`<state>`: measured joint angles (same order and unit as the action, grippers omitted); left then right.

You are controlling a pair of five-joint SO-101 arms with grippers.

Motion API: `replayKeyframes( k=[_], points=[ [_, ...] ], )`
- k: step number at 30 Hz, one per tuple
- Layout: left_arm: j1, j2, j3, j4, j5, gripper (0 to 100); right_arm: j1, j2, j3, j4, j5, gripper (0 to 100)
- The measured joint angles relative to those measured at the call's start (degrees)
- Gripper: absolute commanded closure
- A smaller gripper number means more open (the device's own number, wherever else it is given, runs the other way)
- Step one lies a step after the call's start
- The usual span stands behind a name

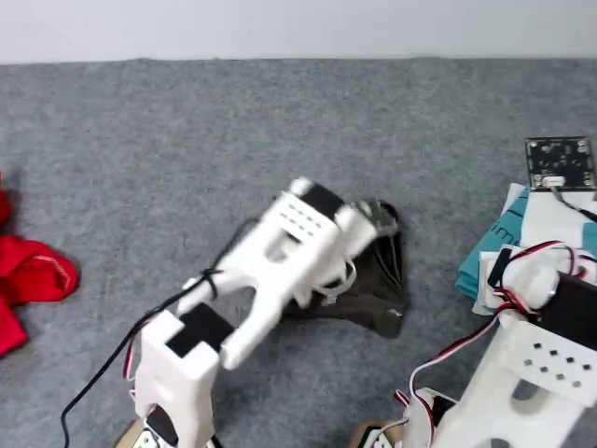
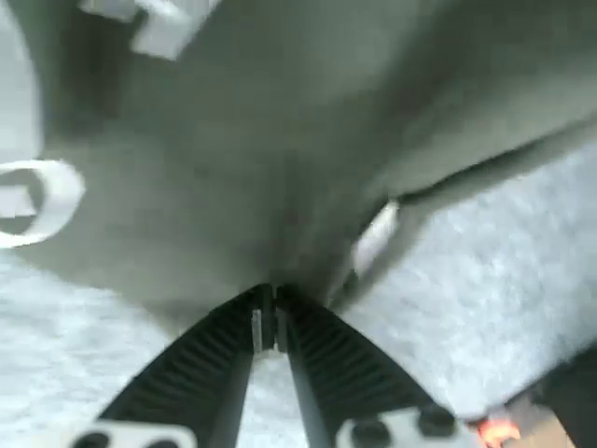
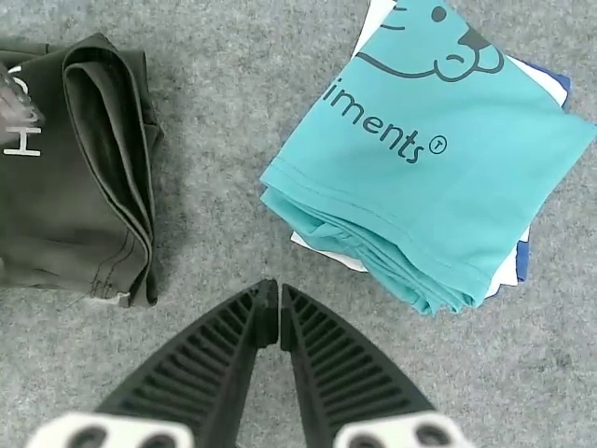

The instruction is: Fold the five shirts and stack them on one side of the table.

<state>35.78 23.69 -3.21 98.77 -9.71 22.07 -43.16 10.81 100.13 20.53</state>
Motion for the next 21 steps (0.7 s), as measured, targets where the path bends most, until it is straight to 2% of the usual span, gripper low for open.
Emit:
replayKeyframes(
  k=[4,9,13,21],
  points=[
    [4.7,0.0,6.6,-0.4,-0.3,99,0.0,0.0,0.0,0.0,0.0,98.7],
    [4.5,0.0,8.8,-1.9,0.0,99,0.0,0.0,0.0,0.0,0.0,98.7],
    [1.2,-3.7,6.6,-1.6,0.0,99,0.0,0.0,0.0,0.0,0.0,98.7],
    [-10.0,-16.0,3.0,-0.5,-0.2,99,0.0,0.0,0.0,-0.4,0.0,98.7]
  ],
)
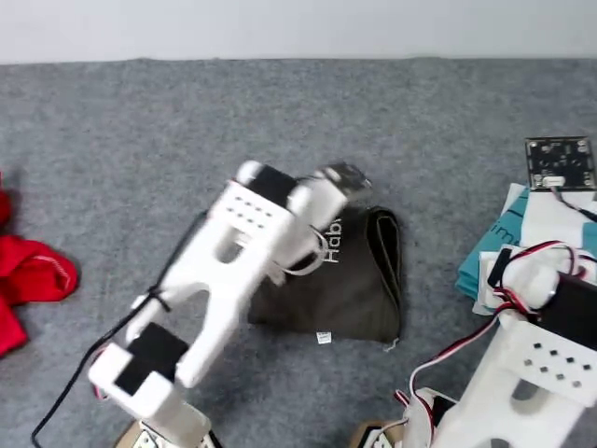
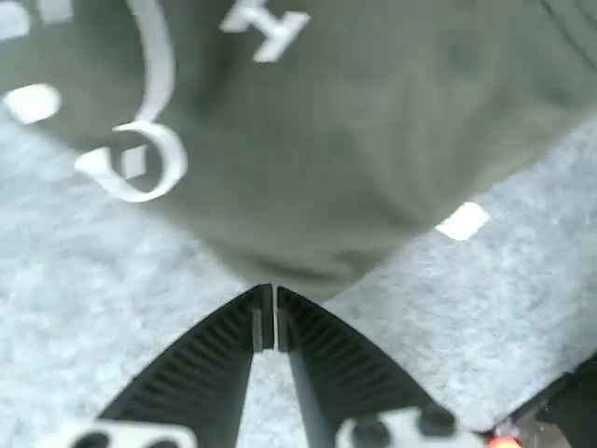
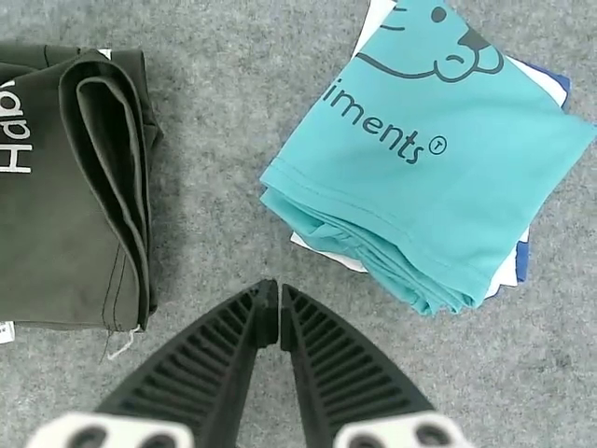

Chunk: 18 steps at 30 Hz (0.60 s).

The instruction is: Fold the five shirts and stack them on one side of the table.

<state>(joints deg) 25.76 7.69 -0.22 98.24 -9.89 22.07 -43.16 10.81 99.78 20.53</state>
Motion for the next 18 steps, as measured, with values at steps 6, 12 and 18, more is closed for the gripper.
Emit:
replayKeyframes(
  k=[6,12,18],
  points=[
    [-1.9,-0.8,7.0,-0.8,0.1,99,0.0,0.0,0.0,-0.6,0.0,98.7],
    [-1.4,-0.8,21.0,-13.1,0.4,99,0.0,0.0,0.0,-0.6,0.0,98.7],
    [-3.3,3.6,26.1,-18.1,0.3,99,0.0,0.0,0.0,-0.6,0.0,98.7]
  ],
)
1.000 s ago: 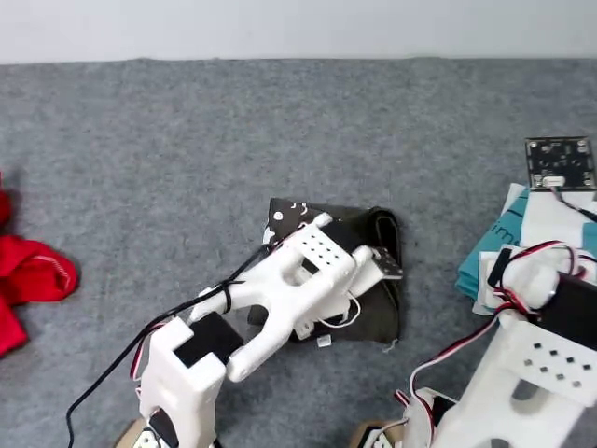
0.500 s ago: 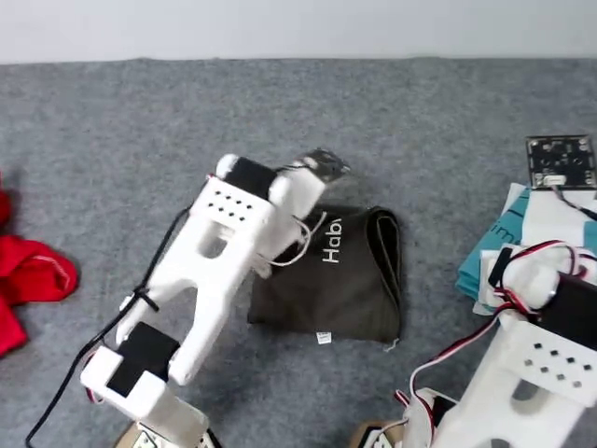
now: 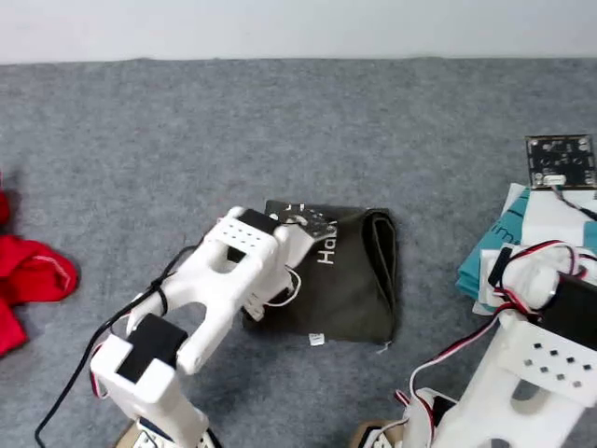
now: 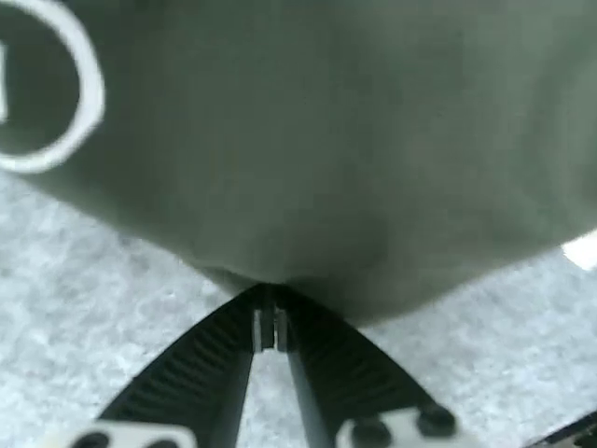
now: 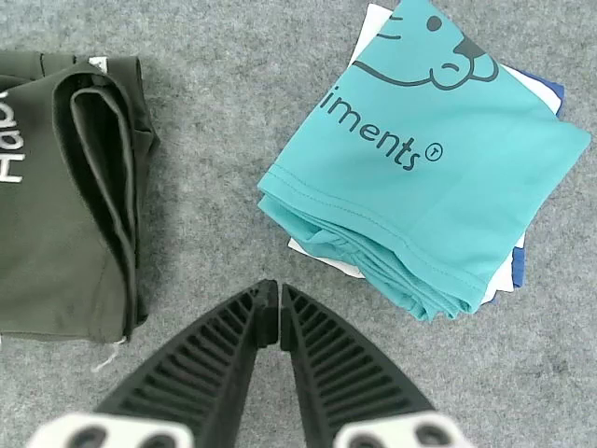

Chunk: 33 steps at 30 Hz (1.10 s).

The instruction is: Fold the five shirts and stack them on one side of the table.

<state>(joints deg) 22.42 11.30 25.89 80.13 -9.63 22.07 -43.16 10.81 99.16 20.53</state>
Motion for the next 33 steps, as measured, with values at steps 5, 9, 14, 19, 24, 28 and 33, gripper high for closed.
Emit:
replayKeyframes(
  k=[5,9,14,19,24,28,33],
  points=[
    [-2.5,-2.1,-2.1,4.0,0.4,99,0.0,0.0,0.0,0.0,0.0,98.7],
    [-2.8,-10.2,-6.9,9.5,0.4,99,-1.8,0.0,0.0,0.0,0.0,98.7],
    [-4.9,-21.2,-8.7,13.5,0.2,99,-10.7,4.5,0.0,-0.1,0.0,98.7],
    [-13.9,-28.7,-8.8,13.9,0.2,99,-20.8,13.6,0.0,-3.7,-2.5,98.7],
    [-24.5,-34.1,-8.8,14.0,0.2,99,-31.6,21.1,0.0,-11.0,-4.1,98.9],
    [-28.7,-36.9,-8.8,14.1,0.2,99,-37.9,27.1,0.2,-17.8,-4.2,98.8],
    [-30.4,-37.4,-8.8,14.1,0.2,99,-39.3,37.5,0.2,-27.0,-4.2,98.8]
  ],
)
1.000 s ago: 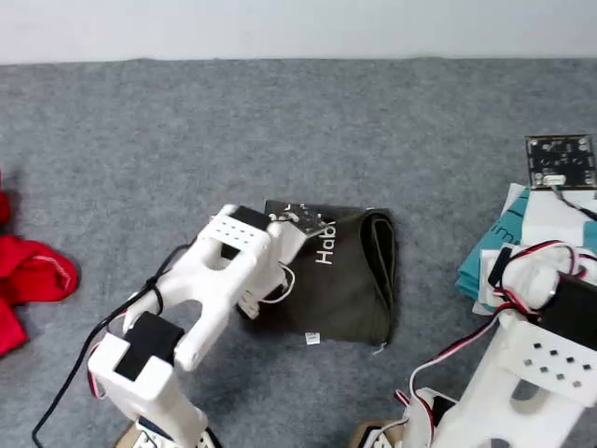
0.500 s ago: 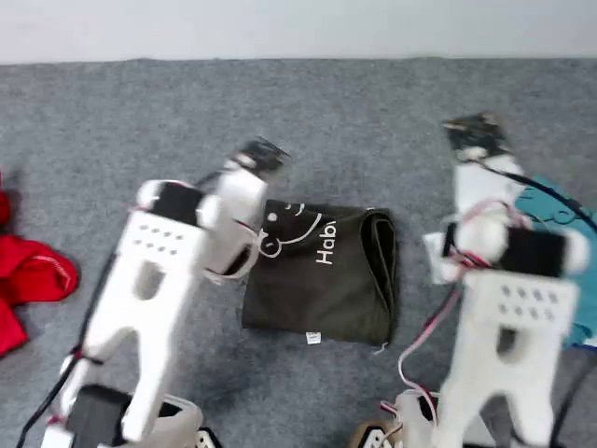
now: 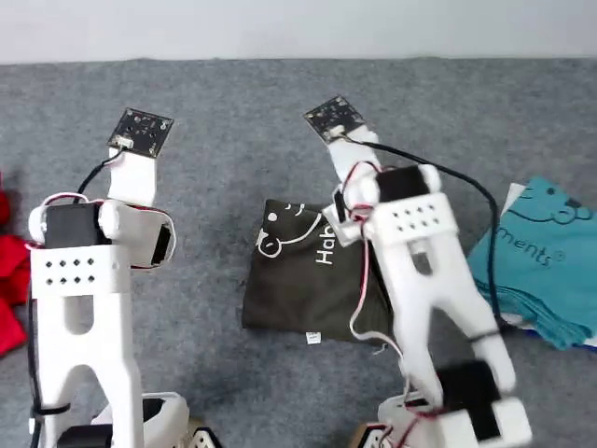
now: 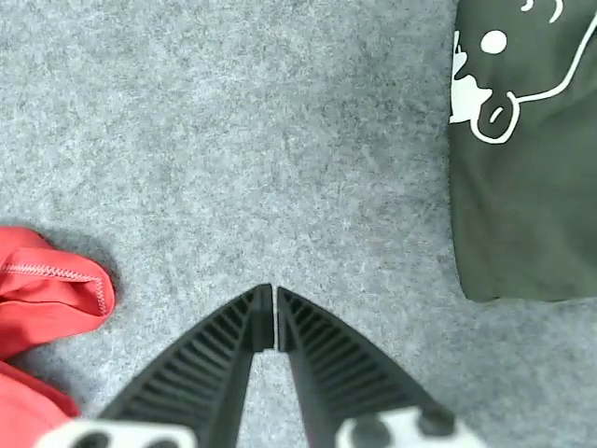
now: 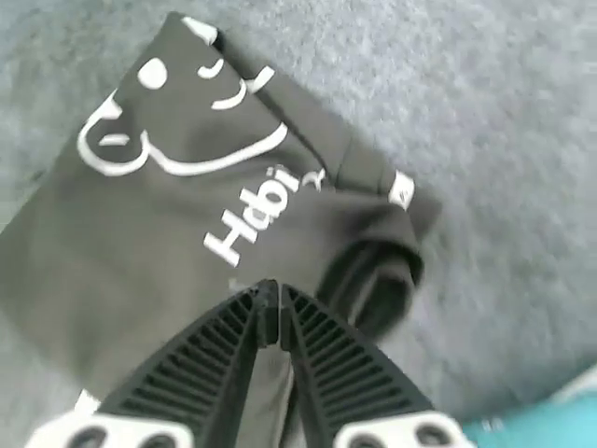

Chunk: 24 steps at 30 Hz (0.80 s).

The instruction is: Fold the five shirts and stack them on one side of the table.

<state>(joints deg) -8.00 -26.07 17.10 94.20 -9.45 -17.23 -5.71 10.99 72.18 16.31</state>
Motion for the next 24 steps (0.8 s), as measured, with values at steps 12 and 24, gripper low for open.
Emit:
replayKeyframes(
  k=[12,24],
  points=[
    [-0.4,0.0,0.0,0.0,0.0,99,12.1,24.2,-0.1,-20.4,13.9,98.9],
    [-0.4,0.0,0.0,-4.7,0.0,99,7.5,18.2,-11.3,-3.6,8.7,98.7]
  ],
)
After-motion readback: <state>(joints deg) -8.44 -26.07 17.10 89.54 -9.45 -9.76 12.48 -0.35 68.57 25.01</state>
